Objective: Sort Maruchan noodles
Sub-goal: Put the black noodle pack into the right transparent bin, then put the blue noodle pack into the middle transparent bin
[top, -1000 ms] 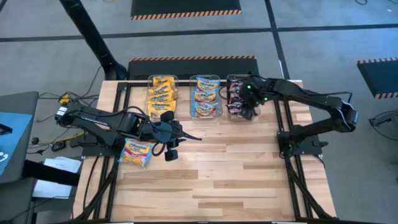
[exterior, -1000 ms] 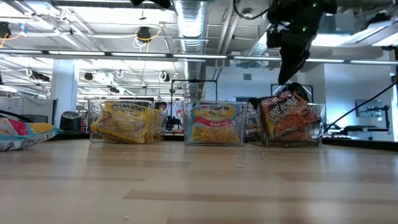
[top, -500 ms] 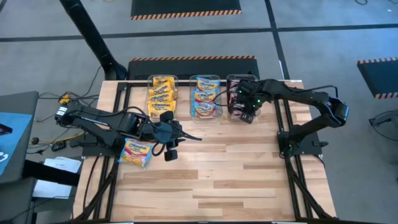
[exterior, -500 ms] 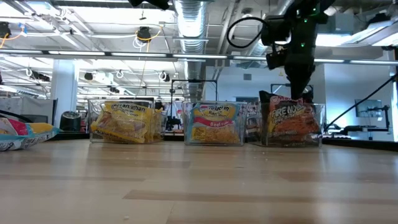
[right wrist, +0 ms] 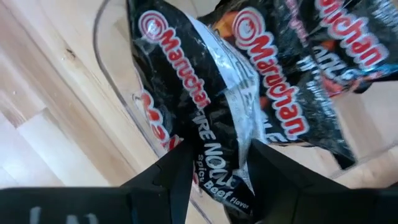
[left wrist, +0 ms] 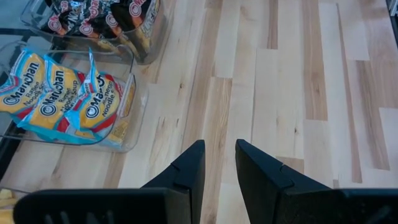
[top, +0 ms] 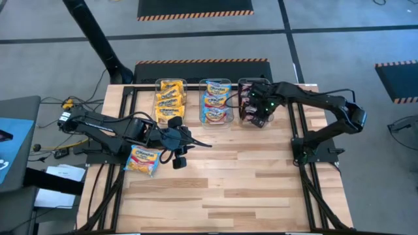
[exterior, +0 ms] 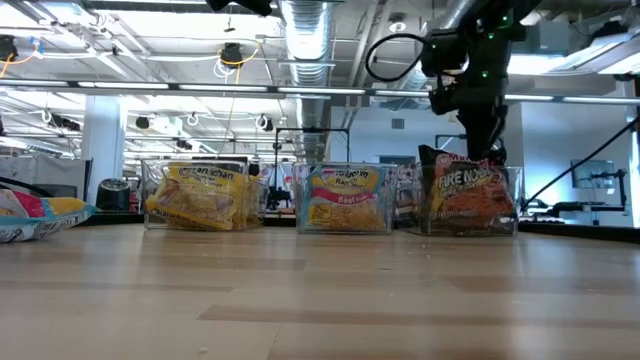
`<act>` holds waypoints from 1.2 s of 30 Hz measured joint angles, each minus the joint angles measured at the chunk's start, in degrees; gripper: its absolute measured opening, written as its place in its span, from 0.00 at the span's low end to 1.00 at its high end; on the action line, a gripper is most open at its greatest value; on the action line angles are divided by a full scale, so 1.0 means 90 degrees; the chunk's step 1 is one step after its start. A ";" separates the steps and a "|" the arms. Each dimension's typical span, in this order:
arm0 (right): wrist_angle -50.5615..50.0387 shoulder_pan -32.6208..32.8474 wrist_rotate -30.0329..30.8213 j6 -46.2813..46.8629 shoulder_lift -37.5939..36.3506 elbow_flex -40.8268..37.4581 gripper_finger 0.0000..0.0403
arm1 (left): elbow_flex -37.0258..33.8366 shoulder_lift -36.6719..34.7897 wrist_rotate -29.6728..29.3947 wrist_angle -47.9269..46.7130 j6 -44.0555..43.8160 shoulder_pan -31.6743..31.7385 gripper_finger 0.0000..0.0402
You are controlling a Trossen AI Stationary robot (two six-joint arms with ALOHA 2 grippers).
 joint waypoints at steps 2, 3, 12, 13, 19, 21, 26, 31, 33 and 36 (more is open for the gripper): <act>-0.0007 0.0019 -0.0010 0.0109 0.0098 0.0000 0.43 | 0.0000 0.0000 0.0000 0.0000 0.0001 0.0000 0.19; -0.0042 0.0019 -0.0011 0.0135 0.0145 0.0000 0.43 | 0.0000 0.0000 0.0000 0.0000 0.0001 0.0000 0.19; 0.0015 0.0304 0.0187 0.0091 0.0564 0.0004 0.43 | 0.0000 0.0000 0.0012 -0.0094 -0.0011 0.0000 0.19; 0.0013 0.0308 0.0212 0.0091 0.0558 0.0002 0.43 | 0.0000 0.0000 0.0012 -0.0127 -0.0013 0.0000 0.19; -0.0054 0.0307 0.0316 0.0088 0.0212 -0.0002 0.43 | 0.0000 0.0000 -0.0019 -0.0177 -0.0018 0.0000 0.19; -0.0052 0.0307 0.0329 0.0069 -0.0005 -0.0002 0.43 | 0.0000 0.0000 -0.0059 -0.0177 -0.0019 0.0000 0.19; -0.0032 0.0296 0.0333 0.0069 -0.0594 -0.0001 0.43 | 0.0000 0.0000 -0.0066 -0.0197 -0.0018 0.0000 0.19; 0.0071 0.0402 0.0333 0.0059 -0.1120 0.0000 0.43 | 0.0000 0.0007 0.0083 -0.0407 -0.0148 0.0000 0.19; 0.0124 0.0506 0.0331 0.0066 -0.1266 0.0000 0.43 | 0.0000 0.0028 0.0204 -0.0513 -0.0399 0.0005 0.19; 0.0126 0.0681 0.0328 0.0069 -0.1384 0.0000 0.43 | 0.0000 0.0036 0.0479 -0.0696 -0.0663 0.0007 0.19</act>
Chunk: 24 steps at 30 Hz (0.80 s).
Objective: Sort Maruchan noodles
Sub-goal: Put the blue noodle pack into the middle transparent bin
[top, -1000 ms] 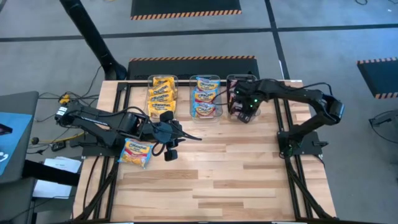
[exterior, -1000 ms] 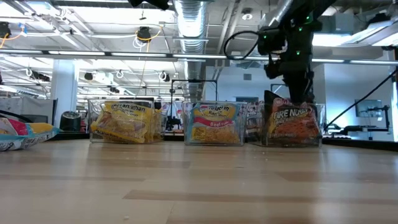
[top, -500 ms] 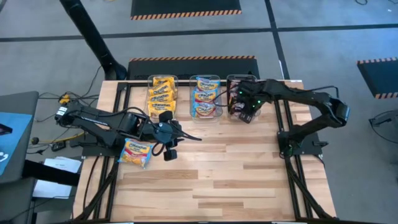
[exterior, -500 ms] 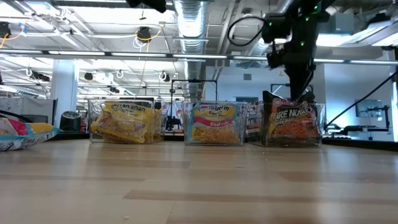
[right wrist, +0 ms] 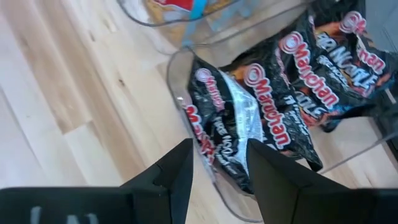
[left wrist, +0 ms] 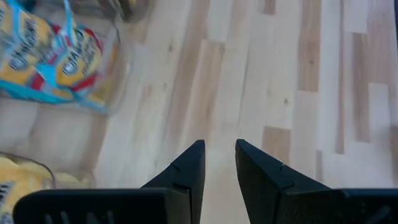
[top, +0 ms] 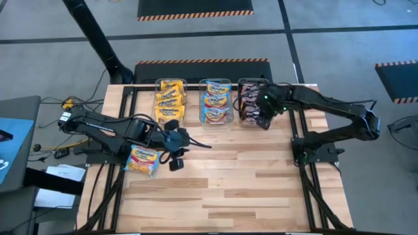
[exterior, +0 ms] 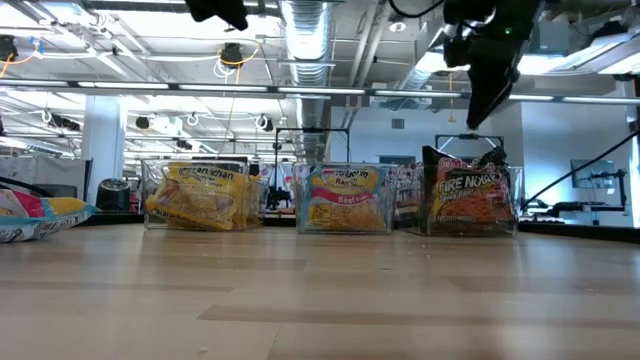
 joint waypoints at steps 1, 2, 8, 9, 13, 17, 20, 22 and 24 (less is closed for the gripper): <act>-0.0001 0.0059 0.0000 0.0000 -0.0025 0.0000 0.43 | 0.0000 0.0000 0.0070 -0.0061 -0.0052 0.0000 0.19; -0.0002 0.0113 0.0000 0.0001 -0.0037 0.0000 0.43 | 0.0000 0.0000 0.0113 -0.0154 -0.0116 0.0000 0.20; -0.0029 0.0403 -0.0002 0.0002 0.0017 0.0002 0.43 | 0.0000 0.0000 0.0628 -0.1435 -0.0865 0.0000 0.26; -0.0051 0.0436 -0.0002 0.0002 0.0024 0.0002 0.43 | 0.0000 0.0000 0.0657 -0.1697 -0.1075 0.0000 0.28; -0.0071 0.0573 -0.0003 0.0006 0.0078 0.0004 0.43 | 0.0000 0.0000 0.0648 -0.3094 -0.1796 0.0000 0.32; -0.0095 0.0603 -0.0005 0.0012 0.0103 0.0005 0.43 | -0.0188 -0.0012 0.0647 -0.3804 -0.2240 -0.0085 0.32; -0.0107 0.0626 -0.0005 0.0024 0.0114 0.0002 0.43 | -0.0357 -0.0010 0.0655 -0.3955 -0.2493 -0.0198 0.31; -0.0111 0.0627 -0.0005 0.0063 0.0144 0.0002 0.43 | -0.0543 -0.0010 0.0657 -0.3907 -0.2619 -0.0280 0.31; -0.0133 0.0626 -0.0007 0.0166 0.0153 0.0002 0.43 | -0.0755 -0.0010 0.0658 -0.3905 -0.2777 -0.0362 0.31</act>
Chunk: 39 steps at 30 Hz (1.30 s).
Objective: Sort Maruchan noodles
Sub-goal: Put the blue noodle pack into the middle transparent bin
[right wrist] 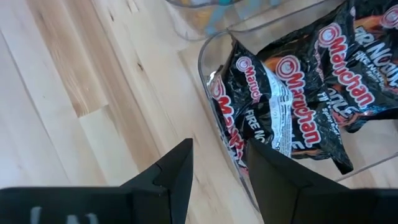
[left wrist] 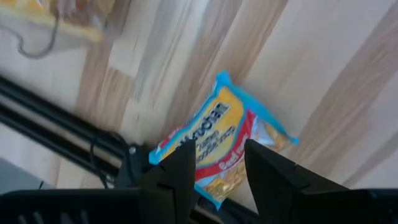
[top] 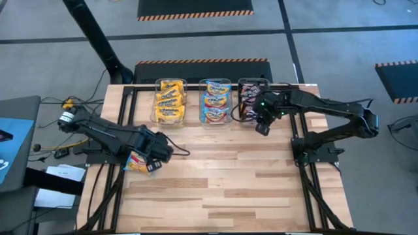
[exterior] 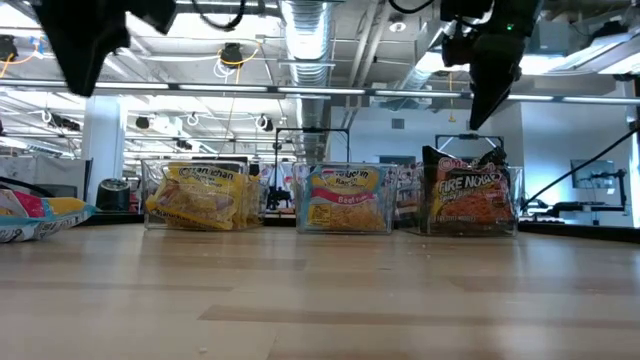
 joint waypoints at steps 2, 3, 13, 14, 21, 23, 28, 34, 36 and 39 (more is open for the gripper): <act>-0.0007 0.0003 0.0000 0.0007 0.0037 0.0000 0.43 | -0.0264 0.0000 0.0009 0.0020 -0.0153 -0.0076 0.31; -0.0022 0.0005 0.0000 0.0007 0.0049 -0.0002 0.43 | -0.0404 -0.0001 0.0019 0.0047 -0.0234 -0.0103 0.31; -0.0006 0.0085 -0.0010 0.0075 0.0071 0.0000 0.43 | -0.2110 -0.0663 0.0599 0.1365 -0.0860 -0.0284 0.31; -0.0007 0.0087 -0.0012 0.0075 0.0071 0.0000 0.43 | -0.2241 -0.0762 0.0610 0.1430 -0.0958 -0.0284 0.31; -0.0004 0.0083 -0.0014 0.0174 0.0071 0.0000 0.43 | -0.2917 -0.1246 0.1274 0.2154 -0.1353 -0.0284 0.31; -0.0004 0.0083 -0.0015 0.0175 0.0071 0.0000 0.43 | -0.3058 -0.1281 0.1314 0.2380 -0.1348 -0.0284 0.31; 0.0008 0.0083 -0.0012 0.0191 0.0071 0.0000 0.43 | -0.3291 -0.1277 0.1378 0.2666 -0.1400 -0.0281 0.31; 0.0008 0.0083 -0.0014 0.0191 0.0071 0.0000 0.43 | -0.3720 -0.1277 0.1437 0.2780 -0.1612 -0.0281 0.31; 0.0008 0.0083 -0.0014 0.0191 0.0071 0.0000 0.43 | -0.3921 -0.1277 0.1540 0.3039 -0.1684 -0.0279 0.31; 0.0015 0.0083 -0.0012 0.0191 0.0071 0.0000 0.43 | -0.4164 -0.1306 0.1574 0.3266 -0.1898 -0.0279 0.31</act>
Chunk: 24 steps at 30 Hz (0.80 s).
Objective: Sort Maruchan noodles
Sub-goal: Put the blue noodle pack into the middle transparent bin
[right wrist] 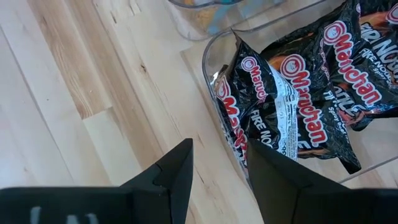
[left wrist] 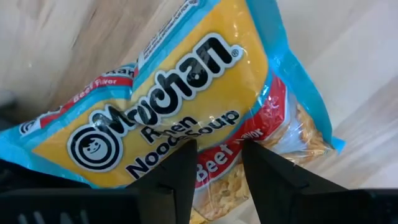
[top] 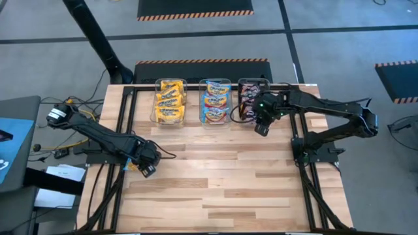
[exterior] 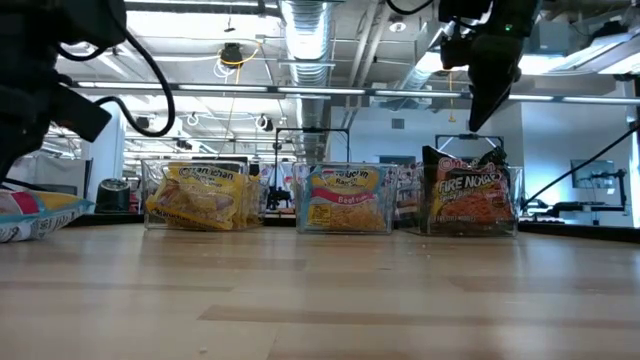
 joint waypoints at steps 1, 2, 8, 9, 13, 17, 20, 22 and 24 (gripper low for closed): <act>0.0004 0.0000 0.0000 0.0000 0.0000 0.0000 0.43 | -0.0038 -0.0007 -0.0005 0.0016 -0.0103 0.0000 0.31; 0.0018 0.0000 0.0000 0.0007 0.0000 0.0000 0.43 | -0.0064 -0.0003 -0.0030 0.0023 -0.0180 0.0000 0.31; 0.0137 0.0000 0.0000 0.0123 0.0000 0.0000 0.43 | -0.0096 -0.0001 -0.0265 0.0195 -0.0226 -0.0002 0.27; 0.0157 0.0000 0.0000 0.0148 0.0000 0.0000 0.43 | -0.0101 0.0002 -0.0280 0.0300 -0.0156 -0.0005 0.25; 0.0228 0.0000 0.0000 0.0153 0.0000 0.0000 0.43 | -0.0105 0.0011 -0.0340 0.0739 0.0041 -0.0003 0.11; 0.0270 0.0000 0.0000 0.0168 0.0000 0.0000 0.43 | -0.0113 0.0018 -0.0522 0.1039 0.0201 -0.0005 0.02; 0.0315 0.0000 0.0000 0.0312 0.0000 0.0000 0.43 | -0.0050 0.0034 -0.0785 0.1328 0.0436 -0.0005 0.00; 0.0361 0.0000 -0.0010 0.0537 0.0000 0.0000 0.43 | 0.0044 0.0044 -0.1028 0.1562 0.0626 -0.0004 0.00; 0.0367 -0.0001 -0.0205 0.0695 0.0000 0.0000 0.43 | 0.0146 0.0074 -0.1209 0.1843 0.0880 0.0000 0.00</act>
